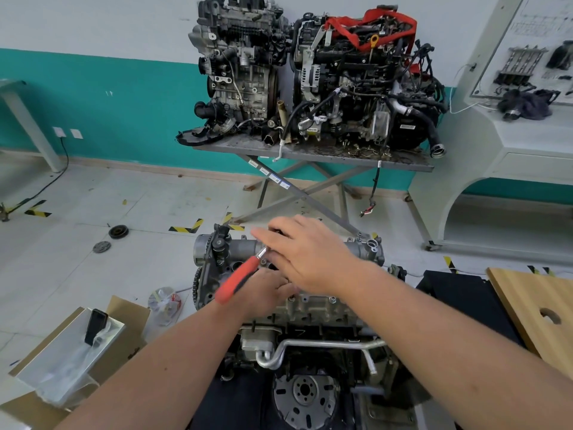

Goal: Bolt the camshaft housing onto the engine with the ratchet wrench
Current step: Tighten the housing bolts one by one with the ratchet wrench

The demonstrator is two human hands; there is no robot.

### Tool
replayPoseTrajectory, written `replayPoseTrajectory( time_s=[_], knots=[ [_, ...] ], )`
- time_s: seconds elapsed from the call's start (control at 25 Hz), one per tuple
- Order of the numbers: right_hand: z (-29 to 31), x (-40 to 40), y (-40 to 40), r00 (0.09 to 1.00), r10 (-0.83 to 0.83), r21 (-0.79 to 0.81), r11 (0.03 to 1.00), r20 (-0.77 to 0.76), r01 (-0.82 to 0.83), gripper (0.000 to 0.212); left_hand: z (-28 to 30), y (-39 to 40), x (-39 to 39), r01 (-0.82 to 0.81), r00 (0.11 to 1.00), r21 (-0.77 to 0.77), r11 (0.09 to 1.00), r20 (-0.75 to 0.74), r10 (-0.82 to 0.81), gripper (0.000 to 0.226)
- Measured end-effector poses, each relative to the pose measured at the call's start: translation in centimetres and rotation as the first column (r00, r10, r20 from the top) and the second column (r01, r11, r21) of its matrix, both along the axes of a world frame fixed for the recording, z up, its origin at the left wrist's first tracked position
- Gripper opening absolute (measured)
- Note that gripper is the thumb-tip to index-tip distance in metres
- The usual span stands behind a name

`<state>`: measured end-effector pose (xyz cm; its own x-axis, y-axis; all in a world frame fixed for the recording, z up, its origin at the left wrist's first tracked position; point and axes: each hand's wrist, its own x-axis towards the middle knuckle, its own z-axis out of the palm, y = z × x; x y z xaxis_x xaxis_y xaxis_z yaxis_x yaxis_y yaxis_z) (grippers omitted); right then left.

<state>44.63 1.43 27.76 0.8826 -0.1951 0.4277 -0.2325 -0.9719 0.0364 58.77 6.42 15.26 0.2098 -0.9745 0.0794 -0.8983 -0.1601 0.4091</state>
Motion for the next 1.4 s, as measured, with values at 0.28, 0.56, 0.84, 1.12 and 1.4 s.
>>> replayPoseTrajectory(
  time_s=[0.28,0.56,0.84,1.12,1.4],
  knots=[
    [2.3,2.8,0.3,0.934,-0.327,0.4,0.844,-0.143,0.357,0.03,0.2,-0.3,0.2,0.133,0.981,0.327,0.935,-0.177,-0.078,0.047],
    [0.8,1.9,0.4,0.837,-0.547,0.908,-0.35,0.001,-0.229,0.014,0.4,-0.4,0.2,0.187,0.976,0.337,0.923,-0.167,-0.137,0.046],
    [-1.8,0.4,1.1,0.712,-0.609,0.76,-0.259,0.35,-0.595,0.014,0.7,-0.2,0.3,0.184,0.973,0.347,0.92,-0.198,-0.12,0.04],
    [-3.9,1.3,1.9,0.718,-0.393,0.714,0.669,0.575,-0.206,0.026,1.3,0.3,0.2,0.177,0.948,0.278,0.944,-0.307,-0.087,0.045],
    [-1.8,0.3,-0.2,0.987,-0.088,0.082,0.994,0.137,0.077,0.049,1.4,1.0,-0.1,0.089,0.91,0.135,0.987,-0.414,-0.025,0.057]
  ],
)
